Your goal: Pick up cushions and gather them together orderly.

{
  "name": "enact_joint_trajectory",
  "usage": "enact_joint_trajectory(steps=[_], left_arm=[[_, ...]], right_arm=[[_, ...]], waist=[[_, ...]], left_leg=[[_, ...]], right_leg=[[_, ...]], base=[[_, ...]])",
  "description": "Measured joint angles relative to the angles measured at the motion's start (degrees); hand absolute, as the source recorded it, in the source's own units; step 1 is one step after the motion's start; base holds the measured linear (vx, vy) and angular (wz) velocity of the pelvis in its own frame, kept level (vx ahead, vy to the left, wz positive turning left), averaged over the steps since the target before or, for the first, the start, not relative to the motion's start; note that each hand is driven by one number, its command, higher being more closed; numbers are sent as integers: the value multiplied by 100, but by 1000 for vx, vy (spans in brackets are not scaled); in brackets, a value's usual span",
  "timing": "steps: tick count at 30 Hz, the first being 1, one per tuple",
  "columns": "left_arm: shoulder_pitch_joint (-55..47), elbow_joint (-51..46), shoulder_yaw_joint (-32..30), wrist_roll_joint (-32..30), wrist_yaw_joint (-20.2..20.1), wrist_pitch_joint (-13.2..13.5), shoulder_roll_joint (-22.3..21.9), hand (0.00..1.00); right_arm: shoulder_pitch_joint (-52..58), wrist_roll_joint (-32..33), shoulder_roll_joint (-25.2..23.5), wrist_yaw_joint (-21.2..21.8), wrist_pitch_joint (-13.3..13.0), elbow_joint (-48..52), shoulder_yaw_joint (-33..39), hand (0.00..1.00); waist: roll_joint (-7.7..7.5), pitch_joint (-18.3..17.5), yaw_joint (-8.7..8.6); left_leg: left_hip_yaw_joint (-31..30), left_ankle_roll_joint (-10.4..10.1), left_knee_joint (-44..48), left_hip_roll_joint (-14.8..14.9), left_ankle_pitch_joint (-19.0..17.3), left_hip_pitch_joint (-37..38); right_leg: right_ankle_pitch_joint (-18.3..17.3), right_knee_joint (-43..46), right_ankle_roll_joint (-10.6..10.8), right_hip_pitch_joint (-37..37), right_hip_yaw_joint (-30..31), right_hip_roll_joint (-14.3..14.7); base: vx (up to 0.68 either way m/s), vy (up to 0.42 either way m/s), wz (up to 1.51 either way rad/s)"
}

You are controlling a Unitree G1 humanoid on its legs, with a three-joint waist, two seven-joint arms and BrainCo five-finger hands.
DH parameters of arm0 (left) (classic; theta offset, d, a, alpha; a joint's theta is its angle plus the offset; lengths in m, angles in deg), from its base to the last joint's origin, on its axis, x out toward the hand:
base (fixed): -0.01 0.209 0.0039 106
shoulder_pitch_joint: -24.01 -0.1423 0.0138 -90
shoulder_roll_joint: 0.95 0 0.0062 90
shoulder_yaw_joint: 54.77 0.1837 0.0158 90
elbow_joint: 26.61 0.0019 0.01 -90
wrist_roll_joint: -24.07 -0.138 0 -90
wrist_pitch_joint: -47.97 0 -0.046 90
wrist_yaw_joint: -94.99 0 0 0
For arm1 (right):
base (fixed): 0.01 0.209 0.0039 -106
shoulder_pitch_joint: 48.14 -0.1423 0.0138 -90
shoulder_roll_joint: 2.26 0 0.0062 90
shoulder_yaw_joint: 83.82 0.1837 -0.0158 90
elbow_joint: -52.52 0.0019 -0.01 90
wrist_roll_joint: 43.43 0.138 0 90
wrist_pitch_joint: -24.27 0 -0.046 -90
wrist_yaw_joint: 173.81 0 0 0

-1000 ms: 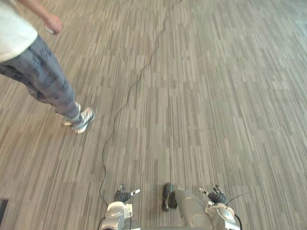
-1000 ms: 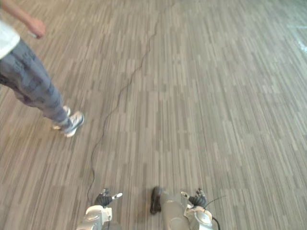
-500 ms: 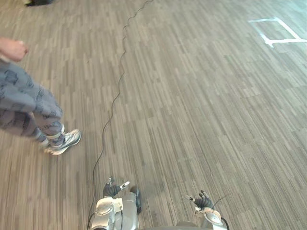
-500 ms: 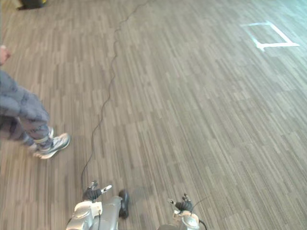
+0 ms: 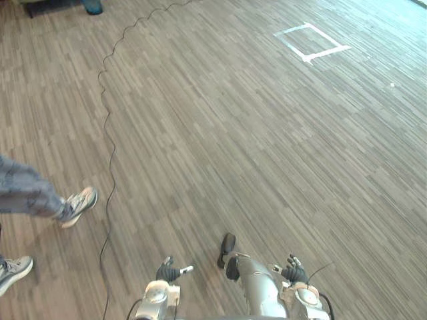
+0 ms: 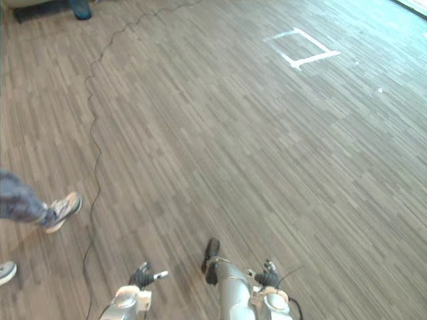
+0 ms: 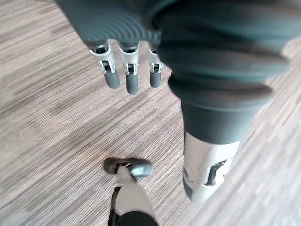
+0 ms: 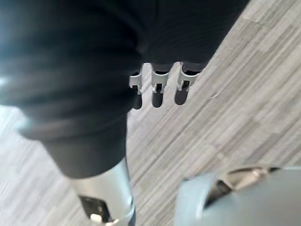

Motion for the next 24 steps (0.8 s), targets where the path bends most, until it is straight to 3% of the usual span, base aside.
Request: enact_joint_trajectory(steps=[1,2,3,5,6,8,9,10,12,14,15,16,17,18,19,20,21,23,24], left_arm=[[-35,-6,-47,1,-1,-2,0,0],[-71,-46,-171,4,-38,1,-64,0],[-129,-174,-218,10,-90,3,-58,0],[-181,-397,-294,16,-82,24,-30,0],[-192,-550,-288,36,-89,88,26,0],[-190,-719,-347,131,-86,129,21,0],[-197,-774,-376,155,-88,139,17,0],[-207,-775,-368,229,-86,167,6,0],[-274,-768,-318,236,-80,207,0,0],[-355,-764,-336,238,-74,220,41,0],[-466,-792,-412,248,-100,225,201,0],[-474,-792,-458,252,-98,225,210,0],[-461,-775,-615,256,-89,211,222,0],[-464,-763,-640,290,-79,211,272,0],[-456,-767,-636,301,-77,208,295,0],[-383,-639,-622,348,-62,118,317,0],[-380,-544,-592,348,-55,92,279,0],[-369,-500,-463,348,-59,93,208,0],[-344,-432,-343,348,-69,101,200,0]], right_arm=[[0,24,-11,-2,8,0,-6,0],[30,70,-10,-8,53,-23,-86,0],[37,80,-57,-2,76,-47,-126,0],[52,92,-173,-19,73,-13,-164,0],[59,123,-201,-18,67,-48,-194,0],[43,128,-217,-14,64,-177,-187,0],[32,130,-218,-17,69,-182,-127,0],[49,133,-197,-32,66,-185,-87,0],[91,133,-150,-47,58,-217,-87,0],[179,133,-137,-67,56,-239,-82,0],[392,128,-254,-66,55,-204,-86,0],[456,124,-278,-60,53,-199,-85,0],[490,114,-414,-31,53,-172,-144,0],[494,109,-460,-10,43,-101,-151,0],[492,108,-458,-1,25,-89,-164,0],[517,103,-447,34,26,18,-207,0],[577,84,-432,49,6,142,-229,0],[663,75,-384,66,-16,323,-276,0],[646,79,-327,74,-43,299,-283,0]], waist=[[87,22,-2],[197,87,6],[132,129,92],[-7,164,140],[-57,173,245],[-102,179,322],[-138,206,354],[-128,201,354],[-2,171,381],[-54,102,464],[-355,-164,547],[-444,-224,543],[-579,-286,616],[-694,-232,625],[-719,-204,605],[-728,-165,563],[-590,-105,504],[-513,-140,448],[-503,-143,371]], left_leg=[[-139,-72,553,109,60,-188],[-308,-130,2446,428,-286,-836],[-349,-100,3440,533,-702,-1310],[-354,207,3875,479,-1178,-1921],[-350,506,3657,413,-1557,-2456],[-343,664,2690,186,-1893,-3022],[-428,667,1552,-97,-1921,-3272],[-643,561,232,-394,-1701,-3417],[-1024,269,-1246,-525,-1208,-3513],[-1118,439,-994,-569,-662,-3618],[-859,581,-714,-710,-552,-3612],[-744,590,-649,-713,-549,-3603],[-416,854,-454,-694,-859,-3476],[-153,967,-425,-699,-1057,-3171],[-82,997,-427,-714,-1164,-3028],[79,1044,-429,-759,-1477,-2544],[228,1046,-530,-715,-1743,-1993],[380,1019,-828,-637,-1977,-1430],[424,1010,-1125,-605,-1986,-1098]], right_leg=[[-52,-113,45,193,8,77],[-148,-516,35,883,202,409],[-200,-760,-27,1398,377,543],[-341,-1149,-45,2025,708,629],[-407,-1407,-9,2439,964,661],[-484,-1644,119,2889,1319,640],[-565,-1820,253,3194,1557,538],[-640,-1979,364,3425,1812,433],[-781,-2279,517,3792,2189,415],[-1193,-2159,588,3980,2537,299],[-1556,-1729,747,3881,2771,-29],[-1631,-1503,843,3796,2808,-62],[-1668,-185,1044,3234,2801,-181],[-1375,1377,1631,2553,2739,-273],[-1243,1934,1859,2323,2688,-369],[-1199,3059,1921,1849,2361,-581],[-1283,3447,1747,1549,1940,-708],[-1395,3299,1547,1036,1192,-830],[-1461,2795,1434,721,772,-817]], base=[[708,-155,-57],[664,-68,-70],[751,-76,-85],[564,-50,-72],[481,-13,-94],[485,31,-97],[516,114,-94],[517,150,-112],[517,270,-115],[556,360,-108],[525,279,-77],[842,334,-108],[703,251,-110],[668,261,-109],[567,288,-92],[650,313,-71],[645,289,-67],[491,166,-42],[586,144,-16]])
